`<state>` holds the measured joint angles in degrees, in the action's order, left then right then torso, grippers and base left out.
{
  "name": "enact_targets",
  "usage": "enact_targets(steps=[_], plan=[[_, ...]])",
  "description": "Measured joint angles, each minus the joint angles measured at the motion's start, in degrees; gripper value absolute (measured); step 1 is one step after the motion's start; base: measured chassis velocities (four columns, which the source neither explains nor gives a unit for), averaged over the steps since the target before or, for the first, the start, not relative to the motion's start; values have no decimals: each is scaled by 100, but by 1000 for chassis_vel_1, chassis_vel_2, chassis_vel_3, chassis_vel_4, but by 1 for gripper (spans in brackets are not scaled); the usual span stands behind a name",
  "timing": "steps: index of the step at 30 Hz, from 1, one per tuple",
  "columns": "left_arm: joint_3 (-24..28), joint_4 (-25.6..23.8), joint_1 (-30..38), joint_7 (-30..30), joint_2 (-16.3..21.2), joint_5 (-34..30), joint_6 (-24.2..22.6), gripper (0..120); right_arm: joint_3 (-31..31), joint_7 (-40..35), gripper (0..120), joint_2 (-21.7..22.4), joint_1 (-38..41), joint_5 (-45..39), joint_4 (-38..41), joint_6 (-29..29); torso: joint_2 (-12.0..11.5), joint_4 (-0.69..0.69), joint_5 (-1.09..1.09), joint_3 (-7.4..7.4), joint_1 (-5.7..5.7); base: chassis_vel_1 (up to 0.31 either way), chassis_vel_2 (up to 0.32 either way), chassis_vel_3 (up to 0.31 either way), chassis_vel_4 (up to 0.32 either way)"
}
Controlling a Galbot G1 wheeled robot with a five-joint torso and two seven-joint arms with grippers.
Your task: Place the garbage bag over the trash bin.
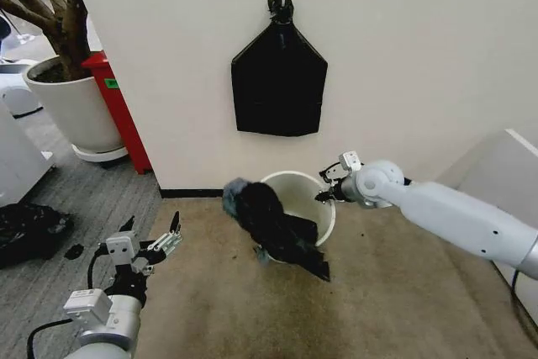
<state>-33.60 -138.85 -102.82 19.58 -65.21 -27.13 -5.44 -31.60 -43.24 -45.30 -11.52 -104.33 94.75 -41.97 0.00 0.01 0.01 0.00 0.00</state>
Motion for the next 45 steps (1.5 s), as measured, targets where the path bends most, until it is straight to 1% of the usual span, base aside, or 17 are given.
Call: enact_targets(steps=[1,2,4,5,6,8,9,13,14,17,23,24,28,31,33,36,45], plan=[[0,-7,-6,0,-3,5,-1,100,137,-187,0,3,-96,-111,80,4,0,0,-2,0,0,0,0,0,0],[0,-7,-6,0,-3,5,-1,100,137,-187,0,3,-96,-111,80,4,0,0,-2,0,0,0,0,0,0],[1,-17,-31,-1,-21,30,-1,100,606,-738,0,21,-453,-444,351,60,0,0,-2,0,0,0,0,0,0],[3,-25,-48,-2,-39,47,0,100,916,-1040,0,28,-744,-627,543,181,0,-2,-2,0,0,0,0,0,0],[5,-27,-52,-2,-41,51,-1,100,959,-1081,0,28,-793,-649,572,202,0,-1,-2,0,0,0,0,0,0],[41,-28,-70,1,-71,85,3,100,1405,-1610,0,-14,-1375,-894,933,553,1,-2,-1,0,0,0,0,0,0],[41,-28,-70,1,-71,85,3,100,1405,-1610,0,-14,-1375,-894,933,553,1,-2,-1,0,0,0,0,0,0],[100,12,-69,19,-63,97,8,100,1834,-2415,0,-271,-2001,-1061,1257,1142,1,0,0,0,0,0,0,0,0],[118,41,-62,31,-18,93,8,100,2003,-2697,0,-398,-2218,-1043,1297,1376,1,0,-2,0,0,0,0,0,0],[146,68,-42,60,60,51,3,100,2151,-2914,0,-512,-2382,-1012,1319,1547,1,-1,-2,0,0,0,0,0,0],[308,165,139,189,485,-171,-73,100,2348,-3629,0,-963,-2610,-945,1178,2265,1,-1,-2,0,0,0,0,0,0],[308,165,139,189,485,-171,-73,100,2348,-3629,0,-963,-2610,-945,1178,2265,1,-1,-2,0,0,0,0,0,0],[444,291,314,276,744,-307,-110,100,2363,-3714,0,-1135,-2719,-842,1110,2444,1,0,-3,0,0,0,0,0,0],[529,366,482,337,911,-440,-169,100,2310,-3642,0,-1166,-2864,-544,1060,2425,1,-1,-2,1,0,0,0,0,0],[542,377,510,346,941,-458,-175,100,2306,-3632,0,-1166,-2881,-520,1057,2418,1,-2,-2,1,0,0,0,0,0],[624,460,658,378,1097,-546,-208,100,2290,-3604,0,-1187,-2984,-387,1025,2402,1,-1,-2,0,0,0,0,0,0],[783,530,794,412,1224,-615,-287,100,2260,-3507,0,-1250,-3033,-187,804,2279,0,0,-1,1,0,0,0,0,0]])
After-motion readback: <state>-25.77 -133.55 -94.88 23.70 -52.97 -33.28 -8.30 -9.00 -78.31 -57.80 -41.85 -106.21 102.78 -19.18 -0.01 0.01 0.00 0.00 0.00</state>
